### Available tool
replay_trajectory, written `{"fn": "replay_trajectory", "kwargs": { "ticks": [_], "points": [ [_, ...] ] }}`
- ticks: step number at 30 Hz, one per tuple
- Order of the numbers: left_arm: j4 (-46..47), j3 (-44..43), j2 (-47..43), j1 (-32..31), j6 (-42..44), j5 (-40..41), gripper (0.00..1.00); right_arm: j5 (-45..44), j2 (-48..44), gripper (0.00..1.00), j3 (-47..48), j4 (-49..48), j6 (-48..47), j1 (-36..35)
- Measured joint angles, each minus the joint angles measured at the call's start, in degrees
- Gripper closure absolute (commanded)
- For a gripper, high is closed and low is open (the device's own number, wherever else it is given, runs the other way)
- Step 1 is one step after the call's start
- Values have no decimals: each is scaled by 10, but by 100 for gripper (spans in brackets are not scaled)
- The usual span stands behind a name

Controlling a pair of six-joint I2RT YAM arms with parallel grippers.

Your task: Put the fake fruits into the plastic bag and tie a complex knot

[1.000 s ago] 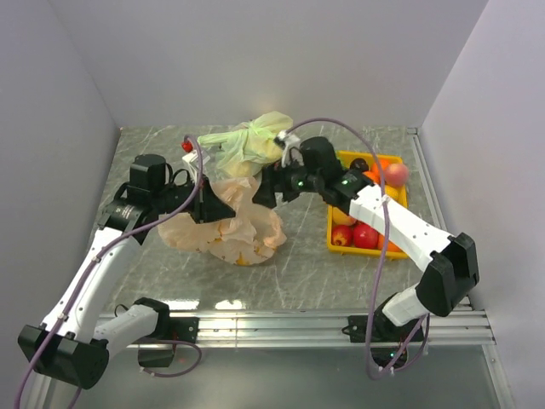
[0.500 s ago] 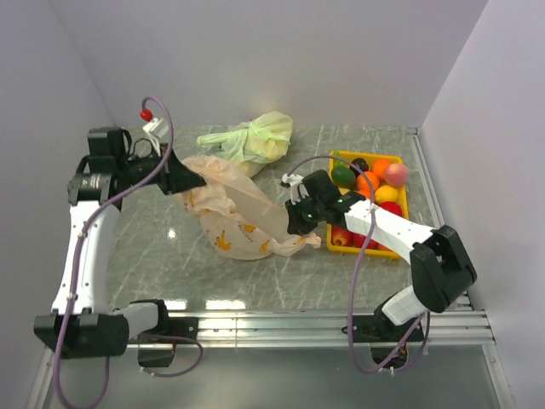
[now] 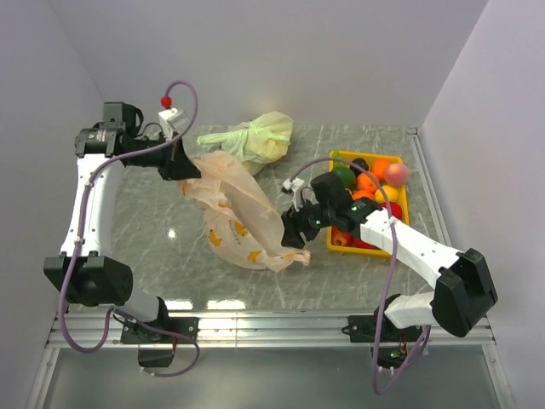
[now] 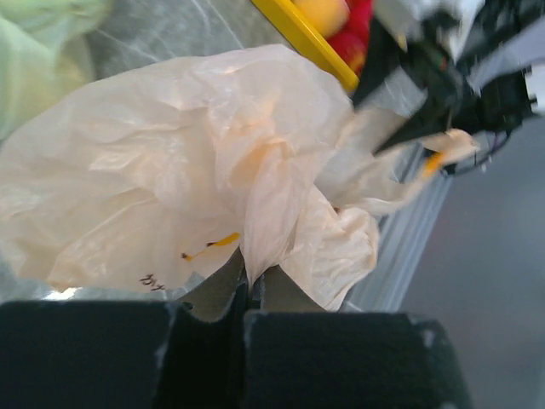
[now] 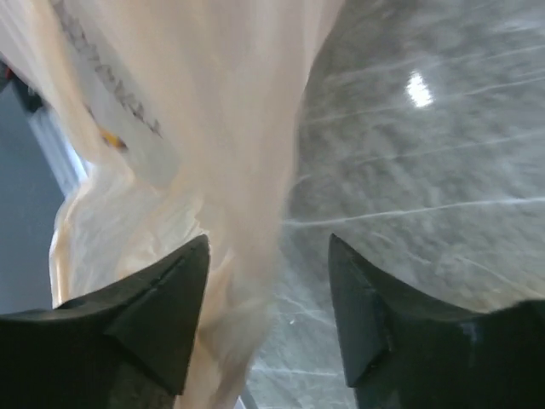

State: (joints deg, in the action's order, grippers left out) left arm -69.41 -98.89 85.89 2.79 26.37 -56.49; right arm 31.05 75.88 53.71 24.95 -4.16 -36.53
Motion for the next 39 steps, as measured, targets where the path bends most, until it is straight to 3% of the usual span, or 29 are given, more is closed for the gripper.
{"fn": "replay_trajectory", "kwargs": {
  "ticks": [1,6,8,18,19,21,22,23,24,25,26,30,33,35,39],
  "points": [
    [-15,1,0,-12,14,2,100,-12,0,25,13,2,2,2],
    [-42,10,-4,-80,46,25,100,-75,-5,23,105,0,7,8],
    [-43,14,-4,-98,45,29,99,-90,-5,16,143,-8,11,8],
    [-26,-9,41,-151,3,42,92,-104,53,14,202,-56,8,-44],
    [-24,-16,50,-156,0,43,92,-104,66,20,202,-57,5,-49],
    [-23,-34,72,-165,-6,43,94,-104,92,44,201,-66,-6,-55],
    [-23,-42,82,-167,-8,43,94,-103,106,74,198,-70,-7,-55],
    [-18,-48,90,-168,-13,43,91,-102,118,90,197,-72,-10,-55],
    [-9,-51,95,-168,-20,47,85,-100,130,100,195,-77,-8,-54],
    [8,-52,96,-168,-37,54,80,-97,137,100,191,-81,5,-54],
    [33,-51,97,-168,-59,63,66,-92,144,100,187,-82,21,-53],
    [172,-34,88,-167,-156,110,29,-45,151,100,169,-107,128,-45],
    [250,-5,71,-166,-226,164,20,-5,151,100,151,-153,236,-29],
    [270,16,49,-164,-252,193,1,17,151,100,132,-183,311,-14],
    [296,115,-66,-156,-281,259,1,39,153,100,89,-229,437,14]
  ]
}}
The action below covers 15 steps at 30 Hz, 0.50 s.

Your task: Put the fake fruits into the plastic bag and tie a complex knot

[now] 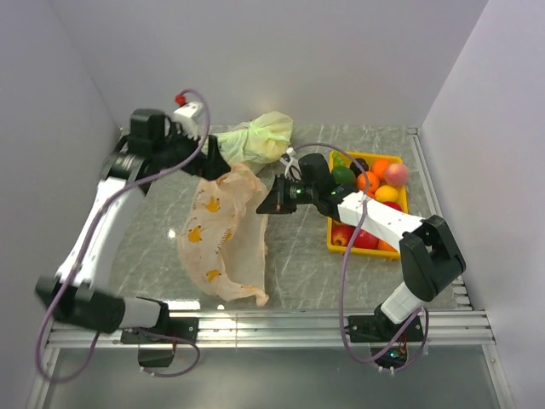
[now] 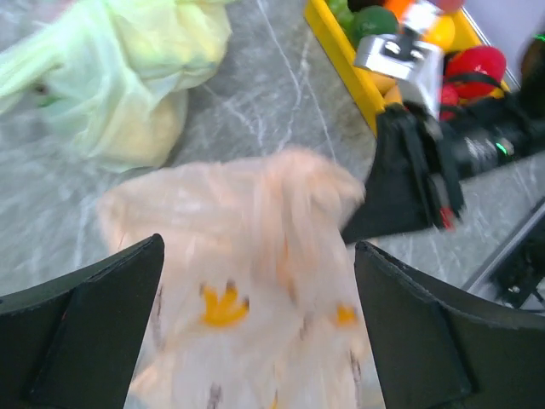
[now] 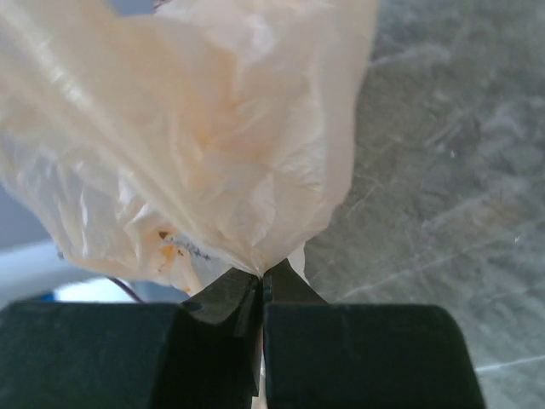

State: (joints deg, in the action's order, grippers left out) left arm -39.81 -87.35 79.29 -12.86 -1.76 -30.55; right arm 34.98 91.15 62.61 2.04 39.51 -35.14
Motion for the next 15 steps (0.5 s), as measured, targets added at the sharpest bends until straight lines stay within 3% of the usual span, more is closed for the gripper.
{"fn": "replay_trajectory", "kwargs": {
  "ticks": [8,11,15],
  "points": [
    [-37,144,-277,-18,42,54,1,16,22,100,-19,-42,128,14],
    [-53,193,-296,-57,59,77,1,23,28,100,-19,-57,156,14],
    [-54,221,-245,-129,73,135,1,26,31,100,-22,-66,179,14]
  ]
}}
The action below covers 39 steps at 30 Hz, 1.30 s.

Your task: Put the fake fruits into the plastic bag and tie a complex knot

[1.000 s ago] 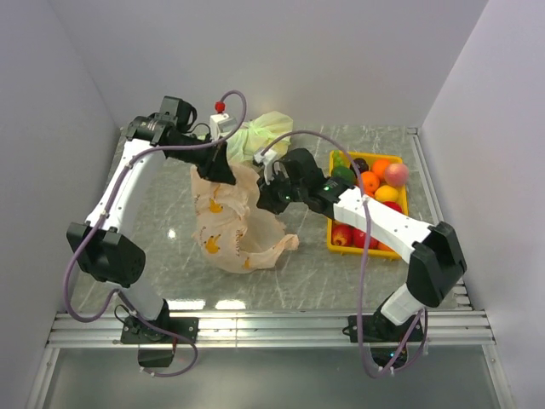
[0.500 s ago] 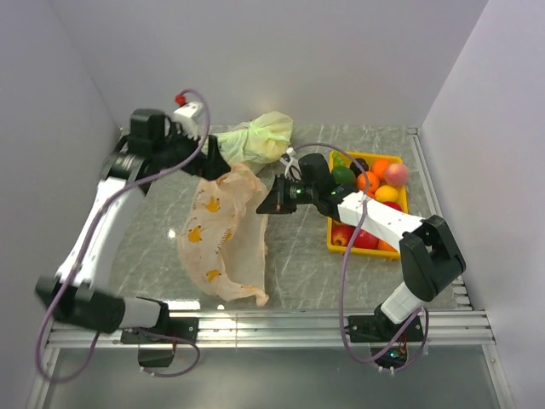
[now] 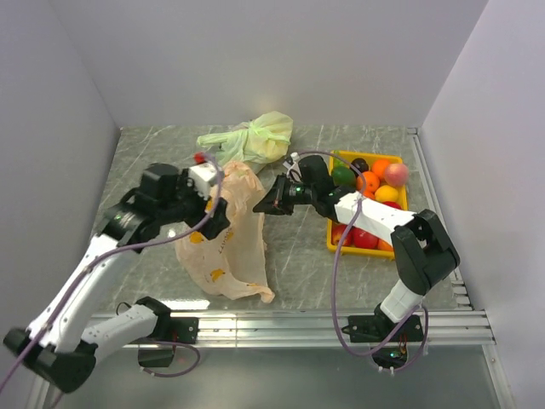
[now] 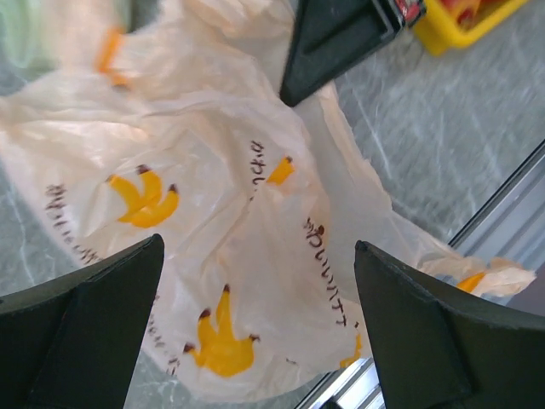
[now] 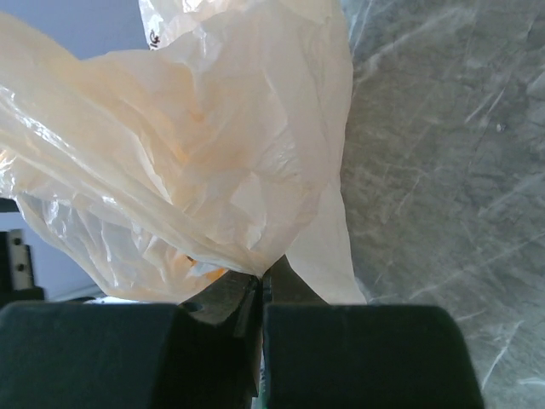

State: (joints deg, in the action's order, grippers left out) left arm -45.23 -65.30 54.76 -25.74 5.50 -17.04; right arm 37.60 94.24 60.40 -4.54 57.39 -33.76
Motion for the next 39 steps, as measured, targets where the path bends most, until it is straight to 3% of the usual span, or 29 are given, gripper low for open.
{"fn": "replay_trajectory", "kwargs": {
  "ticks": [4,11,22,24,25,26,27,28,29,36,39],
  "points": [
    [11,3,47,-79,9,55,1,0,0,100,-5,-2,10,2],
    [48,31,53,-184,9,172,1,0,0,100,-28,-4,29,19],
    [87,108,97,-261,-24,318,1,0,1,100,-37,-6,57,34],
    [95,113,99,-267,-32,333,24,-1,2,100,-37,-5,57,34],
    [99,115,100,-268,-35,344,48,-3,3,100,-37,-2,53,34],
    [103,115,101,-266,-40,350,59,-7,3,100,-36,4,42,34],
    [108,115,101,-259,-36,352,82,-17,3,100,-33,20,24,34],
    [107,112,101,-250,-40,347,95,-27,3,100,-29,35,7,34],
    [106,109,101,-242,-44,344,100,-35,3,100,-24,49,-8,34],
    [88,3,99,-95,-70,192,100,-126,20,100,24,127,-187,34],
    [92,-3,94,-49,-88,130,100,-149,31,100,35,150,-246,33]
  ]
}}
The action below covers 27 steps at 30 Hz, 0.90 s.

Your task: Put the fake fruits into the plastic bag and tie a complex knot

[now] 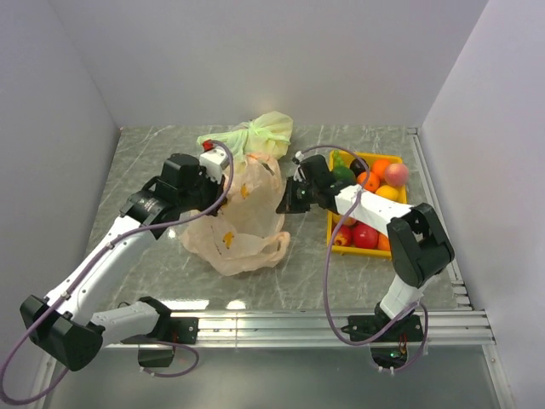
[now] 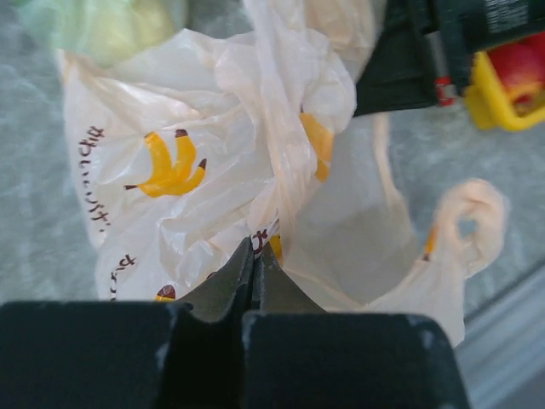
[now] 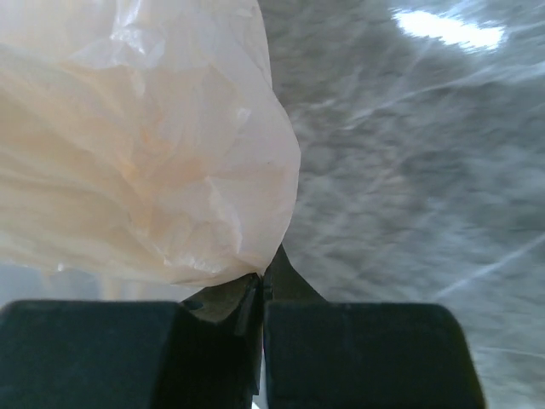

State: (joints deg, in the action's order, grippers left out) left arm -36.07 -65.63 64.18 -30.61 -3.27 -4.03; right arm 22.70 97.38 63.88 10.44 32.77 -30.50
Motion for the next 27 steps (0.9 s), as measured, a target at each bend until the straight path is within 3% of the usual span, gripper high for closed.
{"fn": "replay_trajectory", "kwargs": {
  "ticks": [3,4,6,7,8,13,17,22,27],
  "points": [
    [-2,0,6,45,-21,-64,100,-33,1,83,8,31,-54,-1],
    [-1,0,9,60,-26,-79,100,-37,1,63,16,47,-70,-1],
    [1,0,14,83,-41,-105,100,-38,2,48,38,79,-93,2],
    [3,0,16,87,-47,-121,100,-34,2,22,53,94,-108,3],
    [8,1,17,87,-52,-134,100,-28,2,8,67,108,-119,4],
    [52,16,17,86,-83,-177,100,7,-30,4,143,174,-198,10],
    [91,46,17,86,-109,-182,100,25,-108,3,140,208,-261,26],
    [120,63,28,86,-123,-182,100,36,-181,2,126,259,-336,122],
    [133,63,43,86,-124,-187,100,-9,-156,2,161,305,-432,192]
  ]
}}
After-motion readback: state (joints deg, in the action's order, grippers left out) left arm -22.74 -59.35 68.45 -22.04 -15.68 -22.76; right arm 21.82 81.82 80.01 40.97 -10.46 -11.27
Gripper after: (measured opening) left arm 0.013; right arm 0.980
